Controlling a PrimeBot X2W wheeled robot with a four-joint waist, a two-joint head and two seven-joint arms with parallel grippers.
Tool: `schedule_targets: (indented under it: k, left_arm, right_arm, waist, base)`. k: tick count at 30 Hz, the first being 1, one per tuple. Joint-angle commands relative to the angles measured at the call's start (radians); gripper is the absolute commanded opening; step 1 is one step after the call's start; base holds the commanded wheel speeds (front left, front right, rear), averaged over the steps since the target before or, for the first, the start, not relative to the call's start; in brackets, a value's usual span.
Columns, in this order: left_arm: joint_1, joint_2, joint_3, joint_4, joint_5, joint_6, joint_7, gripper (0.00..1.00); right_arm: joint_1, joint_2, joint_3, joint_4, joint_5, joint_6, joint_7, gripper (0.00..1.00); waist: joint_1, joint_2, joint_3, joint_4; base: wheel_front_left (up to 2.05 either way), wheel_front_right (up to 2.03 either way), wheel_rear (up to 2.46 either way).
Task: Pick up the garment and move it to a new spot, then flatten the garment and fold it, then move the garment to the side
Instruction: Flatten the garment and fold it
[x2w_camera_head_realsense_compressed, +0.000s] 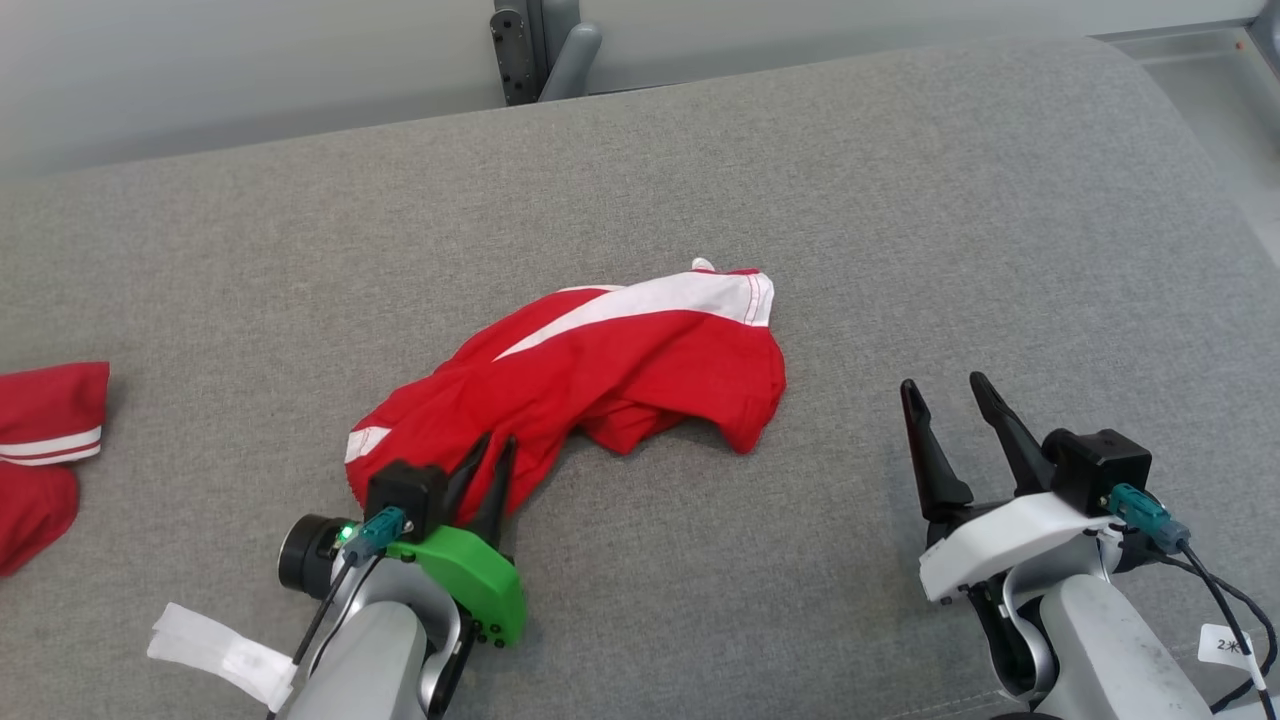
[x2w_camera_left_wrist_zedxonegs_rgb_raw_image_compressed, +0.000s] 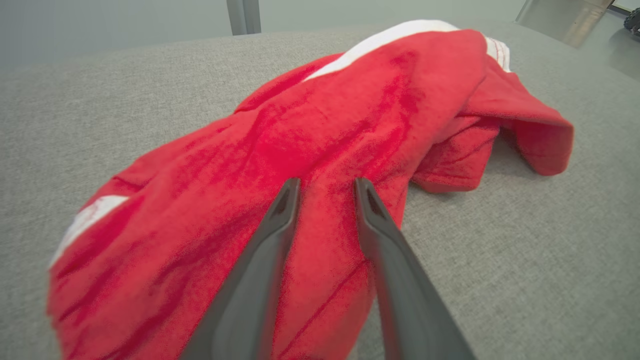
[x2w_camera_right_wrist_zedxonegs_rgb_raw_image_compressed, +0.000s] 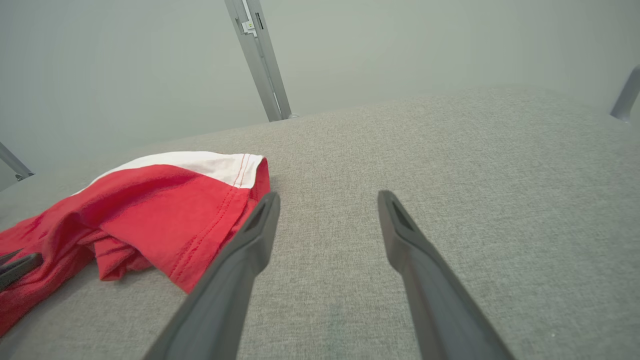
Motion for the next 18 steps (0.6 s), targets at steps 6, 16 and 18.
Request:
schedule_targets:
  k: [6,16,18]
  left_arm:
    - [0.005,0.002,-0.010,-0.090,0.019,-0.003,-0.001,0.00]
    - [0.138,0.046,-0.080,-0.324,0.145,-0.003,-0.001,0.00]
    - [0.161,0.057,-0.130,-0.312,0.160,-0.003,-0.001,0.00]
  right_arm:
    - [-0.015,0.007,-0.007,-0.004,-0.003,0.000,0.000,1.00]
    - [0.019,0.017,-0.024,0.009,0.007,0.000,0.000,1.00]
    - [0.024,0.019,-0.019,0.013,0.008,0.000,0.000,1.00]
  waist:
    - [0.0000,-0.0001,0.007,0.013]
    - [0.0000,-0.0001,-0.047,0.059]
    - [0.0000,-0.0001,-0.052,0.066]
  base:
    - [0.00,0.00,0.00]
    - [0.00,0.00,0.00]
    - [0.00,0.00,0.00]
